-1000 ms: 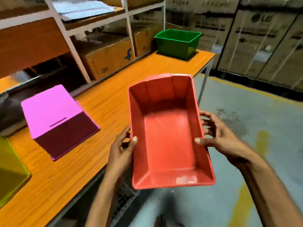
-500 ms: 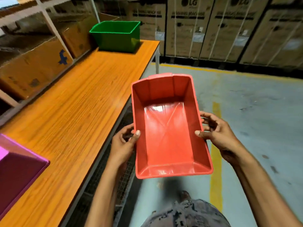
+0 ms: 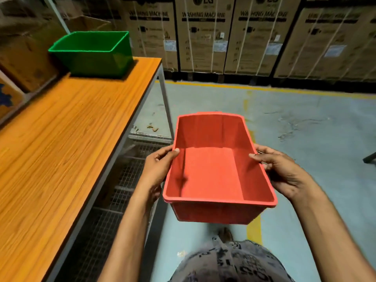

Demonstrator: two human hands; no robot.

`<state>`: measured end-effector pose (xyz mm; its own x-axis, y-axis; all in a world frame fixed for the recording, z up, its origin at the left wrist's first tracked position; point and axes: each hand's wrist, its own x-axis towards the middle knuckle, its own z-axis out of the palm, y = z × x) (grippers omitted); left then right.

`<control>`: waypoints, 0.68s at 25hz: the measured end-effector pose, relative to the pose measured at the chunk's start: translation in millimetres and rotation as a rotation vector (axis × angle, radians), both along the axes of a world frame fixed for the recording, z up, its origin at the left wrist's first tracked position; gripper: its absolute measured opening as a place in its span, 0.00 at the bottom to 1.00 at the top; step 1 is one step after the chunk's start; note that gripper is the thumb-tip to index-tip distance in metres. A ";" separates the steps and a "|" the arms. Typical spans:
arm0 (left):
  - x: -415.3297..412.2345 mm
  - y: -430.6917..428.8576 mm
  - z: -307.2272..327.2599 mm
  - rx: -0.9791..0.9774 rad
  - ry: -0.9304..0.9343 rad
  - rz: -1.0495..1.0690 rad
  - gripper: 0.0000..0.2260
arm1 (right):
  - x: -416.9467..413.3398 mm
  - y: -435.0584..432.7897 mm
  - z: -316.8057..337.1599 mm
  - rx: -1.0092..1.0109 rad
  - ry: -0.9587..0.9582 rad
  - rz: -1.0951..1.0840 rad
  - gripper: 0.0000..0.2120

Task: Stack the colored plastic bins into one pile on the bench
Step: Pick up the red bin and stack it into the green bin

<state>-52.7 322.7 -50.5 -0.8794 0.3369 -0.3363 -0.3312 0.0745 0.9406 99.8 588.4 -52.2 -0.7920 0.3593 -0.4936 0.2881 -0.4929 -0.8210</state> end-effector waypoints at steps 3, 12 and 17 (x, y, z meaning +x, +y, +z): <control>-35.4 60.6 9.1 -0.003 -0.093 0.033 0.05 | -33.7 60.9 5.8 -0.072 -0.020 0.082 0.30; -140.2 176.0 36.3 0.015 -0.107 0.097 0.08 | -159.8 175.9 24.8 -0.032 0.018 0.101 0.23; -226.5 207.9 43.7 -0.008 0.182 0.068 0.14 | -267.1 219.4 28.9 0.067 0.099 0.068 0.24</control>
<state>-279.3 530.6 -6.8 -0.9467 0.2721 -0.1721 -0.1602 0.0657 0.9849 -167.3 807.8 -23.3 -0.8592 0.3326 -0.3887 0.2353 -0.4178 -0.8775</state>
